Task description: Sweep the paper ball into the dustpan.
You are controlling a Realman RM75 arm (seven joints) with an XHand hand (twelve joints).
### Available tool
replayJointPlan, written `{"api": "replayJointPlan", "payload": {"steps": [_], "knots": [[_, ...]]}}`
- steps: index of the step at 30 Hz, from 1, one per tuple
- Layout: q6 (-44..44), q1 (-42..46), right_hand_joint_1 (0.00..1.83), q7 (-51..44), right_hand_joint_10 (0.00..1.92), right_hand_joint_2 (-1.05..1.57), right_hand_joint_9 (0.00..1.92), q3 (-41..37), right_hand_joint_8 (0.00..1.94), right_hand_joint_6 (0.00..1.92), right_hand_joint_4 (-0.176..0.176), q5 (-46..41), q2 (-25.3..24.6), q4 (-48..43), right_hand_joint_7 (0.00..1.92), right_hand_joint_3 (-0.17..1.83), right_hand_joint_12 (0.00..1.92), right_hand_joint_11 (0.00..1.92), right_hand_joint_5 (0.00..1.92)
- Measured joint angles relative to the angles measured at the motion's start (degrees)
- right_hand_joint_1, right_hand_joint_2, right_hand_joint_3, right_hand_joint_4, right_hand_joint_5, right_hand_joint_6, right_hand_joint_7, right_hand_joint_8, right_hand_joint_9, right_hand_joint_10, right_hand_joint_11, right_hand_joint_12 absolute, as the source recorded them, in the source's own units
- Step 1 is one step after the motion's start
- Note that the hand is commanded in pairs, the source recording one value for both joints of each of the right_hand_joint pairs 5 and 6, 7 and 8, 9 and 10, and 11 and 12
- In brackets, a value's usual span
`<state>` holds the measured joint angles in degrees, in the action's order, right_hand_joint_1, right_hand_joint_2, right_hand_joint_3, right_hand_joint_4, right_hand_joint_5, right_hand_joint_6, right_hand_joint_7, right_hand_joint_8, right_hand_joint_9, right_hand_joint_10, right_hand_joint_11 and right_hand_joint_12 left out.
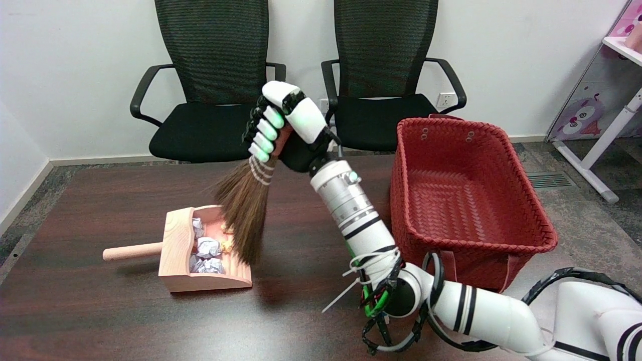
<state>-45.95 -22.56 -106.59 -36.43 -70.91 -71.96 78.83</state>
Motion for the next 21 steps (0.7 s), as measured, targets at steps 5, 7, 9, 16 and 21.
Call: {"api": "replayJointPlan", "payload": {"steps": [5,7,9,16,21], "knots": [[-0.3,0.16,0.73,-11.79,1.92,1.57,1.92,-1.69,1.92,1.92,0.019,-0.87,1.69,4.26,1.92,1.52,1.92,1.92,1.92],[-0.31,0.12,0.73,-15.69,1.92,1.57,1.92,-2.33,1.92,1.92,0.02,-1.31,2.44,5.79,1.92,1.54,1.92,1.92,1.92],[-0.31,0.0,0.74,-18.87,1.92,1.57,1.92,-2.94,1.92,1.92,0.021,-1.7,3.13,7.13,1.92,1.57,1.92,1.92,1.92],[-0.12,0.1,0.74,-27.39,1.92,1.57,1.92,-5.08,1.92,1.92,0.032,-3.16,5.26,11.09,1.92,1.68,1.92,1.92,1.92],[1.95,0.95,0.74,-31.53,1.92,1.57,1.92,-6.89,1.92,1.92,0.039,-5.93,7.35,14.12,1.92,1.67,1.92,1.92,1.92]]}}
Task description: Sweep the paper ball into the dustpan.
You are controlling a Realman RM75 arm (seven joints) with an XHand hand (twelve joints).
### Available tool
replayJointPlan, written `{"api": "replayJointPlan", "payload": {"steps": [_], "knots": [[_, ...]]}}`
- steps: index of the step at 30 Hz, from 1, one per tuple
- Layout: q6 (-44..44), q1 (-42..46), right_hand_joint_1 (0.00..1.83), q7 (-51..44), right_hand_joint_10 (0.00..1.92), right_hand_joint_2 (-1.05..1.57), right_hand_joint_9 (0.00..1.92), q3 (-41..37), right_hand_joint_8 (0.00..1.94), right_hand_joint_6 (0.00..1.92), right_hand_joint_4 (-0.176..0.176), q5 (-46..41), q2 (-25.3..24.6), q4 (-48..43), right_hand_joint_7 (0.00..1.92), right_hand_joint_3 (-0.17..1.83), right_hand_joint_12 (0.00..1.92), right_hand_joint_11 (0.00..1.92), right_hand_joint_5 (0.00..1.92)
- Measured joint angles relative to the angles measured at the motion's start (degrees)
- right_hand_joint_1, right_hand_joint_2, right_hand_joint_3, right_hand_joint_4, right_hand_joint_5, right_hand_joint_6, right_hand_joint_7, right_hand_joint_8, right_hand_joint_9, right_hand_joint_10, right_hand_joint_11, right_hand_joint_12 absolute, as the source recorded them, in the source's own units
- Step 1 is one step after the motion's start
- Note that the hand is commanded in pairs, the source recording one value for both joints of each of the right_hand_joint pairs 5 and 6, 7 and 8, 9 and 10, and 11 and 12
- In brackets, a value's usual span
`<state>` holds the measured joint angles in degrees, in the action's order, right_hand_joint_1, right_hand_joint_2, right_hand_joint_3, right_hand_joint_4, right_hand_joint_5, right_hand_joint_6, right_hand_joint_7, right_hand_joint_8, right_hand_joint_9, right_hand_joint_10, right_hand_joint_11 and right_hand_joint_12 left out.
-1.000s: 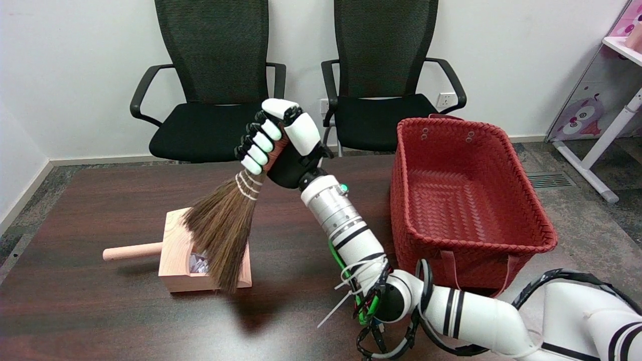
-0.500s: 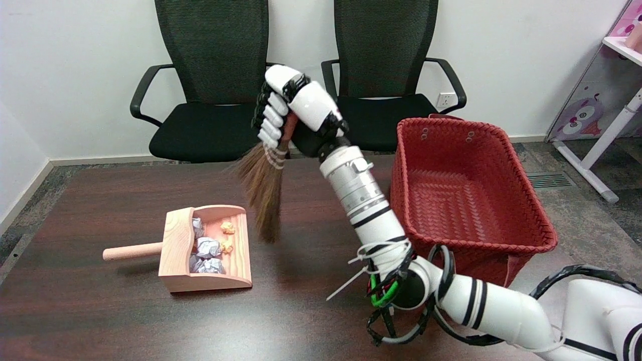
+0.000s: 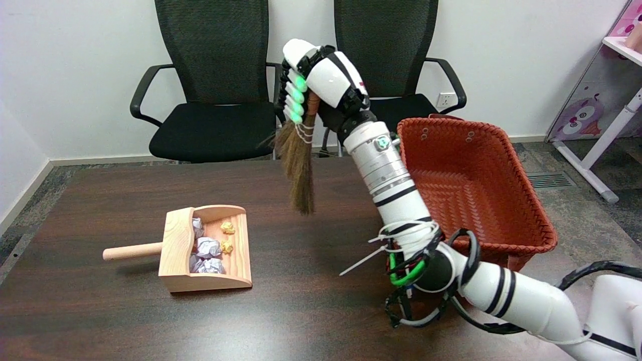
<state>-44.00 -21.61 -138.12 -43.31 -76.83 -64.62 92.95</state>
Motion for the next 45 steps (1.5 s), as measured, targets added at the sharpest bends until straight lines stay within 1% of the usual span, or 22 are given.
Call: {"api": "replayJointPlan", "payload": {"steps": [12,18,23,38,45], "knots": [[6.93,1.66,0.75,-5.37,1.92,1.57,1.92,-3.71,1.92,1.92,0.037,-11.69,6.62,5.67,1.92,1.65,1.92,1.92,1.92],[8.61,1.66,0.75,-6.64,1.92,1.57,1.92,-4.23,1.92,1.92,0.037,-17.27,10.68,7.39,1.92,1.65,1.92,1.92,1.92],[8.34,1.6,0.75,-7.31,1.92,1.57,1.92,-4.28,1.92,1.92,0.037,-20.77,13.08,8.2,1.92,1.64,1.92,1.92,1.92],[6.33,1.81,0.76,-8.28,1.92,1.57,1.92,-4.19,1.92,1.92,0.035,-26.19,16.7,8.91,1.92,1.63,1.92,1.92,1.92],[6.12,1.84,0.76,-8.42,1.92,1.57,1.92,-5.57,1.92,1.92,0.034,-27.54,18.69,9.7,1.92,1.63,1.92,1.92,1.92]]}}
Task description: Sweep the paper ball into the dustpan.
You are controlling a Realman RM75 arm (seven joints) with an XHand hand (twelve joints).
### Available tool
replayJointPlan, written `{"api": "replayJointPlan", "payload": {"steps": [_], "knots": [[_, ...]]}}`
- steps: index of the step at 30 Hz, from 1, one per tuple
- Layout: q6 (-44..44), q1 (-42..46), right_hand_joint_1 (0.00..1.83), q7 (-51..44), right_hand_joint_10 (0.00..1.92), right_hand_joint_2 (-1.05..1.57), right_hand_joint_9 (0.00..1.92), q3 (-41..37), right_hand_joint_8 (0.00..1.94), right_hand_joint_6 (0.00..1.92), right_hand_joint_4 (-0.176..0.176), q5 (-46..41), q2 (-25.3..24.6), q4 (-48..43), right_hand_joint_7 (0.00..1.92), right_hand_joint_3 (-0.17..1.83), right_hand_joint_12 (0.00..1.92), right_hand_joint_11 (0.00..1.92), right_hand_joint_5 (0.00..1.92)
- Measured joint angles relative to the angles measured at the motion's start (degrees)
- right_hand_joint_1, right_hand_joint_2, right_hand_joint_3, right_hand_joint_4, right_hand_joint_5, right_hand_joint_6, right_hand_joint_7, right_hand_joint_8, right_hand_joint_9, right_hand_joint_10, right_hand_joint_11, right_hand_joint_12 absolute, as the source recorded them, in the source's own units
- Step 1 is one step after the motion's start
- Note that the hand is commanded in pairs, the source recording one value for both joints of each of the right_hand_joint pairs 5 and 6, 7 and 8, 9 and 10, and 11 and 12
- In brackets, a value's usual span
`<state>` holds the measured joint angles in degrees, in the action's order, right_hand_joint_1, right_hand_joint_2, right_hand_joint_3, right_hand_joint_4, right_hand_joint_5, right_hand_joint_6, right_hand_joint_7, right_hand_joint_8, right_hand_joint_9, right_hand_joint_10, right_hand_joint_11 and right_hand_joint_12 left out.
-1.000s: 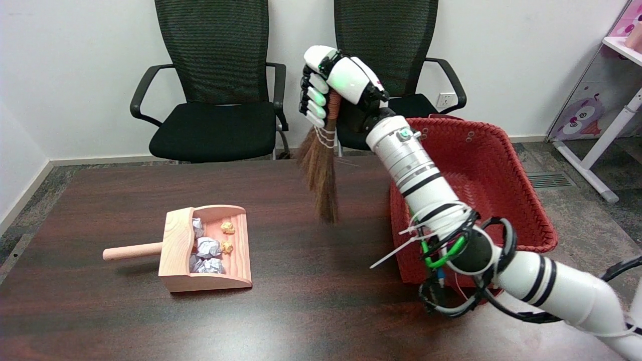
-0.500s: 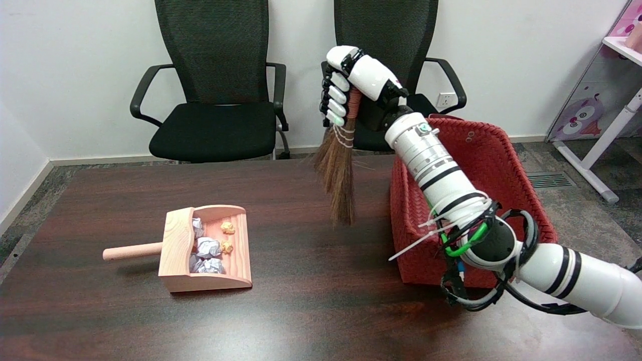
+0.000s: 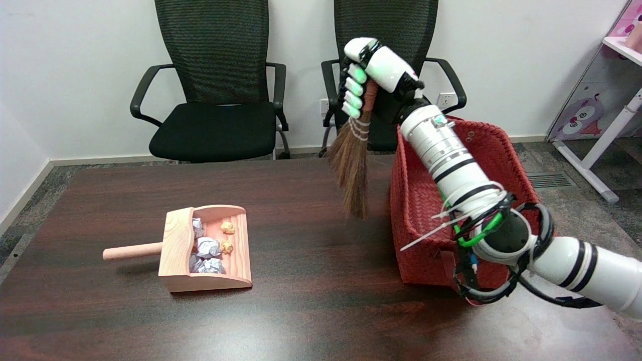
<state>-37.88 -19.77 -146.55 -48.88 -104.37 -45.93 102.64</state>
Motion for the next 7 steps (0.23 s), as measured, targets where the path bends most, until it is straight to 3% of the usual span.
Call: {"api": "replayJointPlan", "payload": {"steps": [7], "knots": [[0.74,-1.34,0.74,-0.08,1.92,1.57,1.92,-2.52,1.92,1.92,0.033,-4.67,6.1,2.57,1.92,1.67,1.92,1.92,1.92]]}}
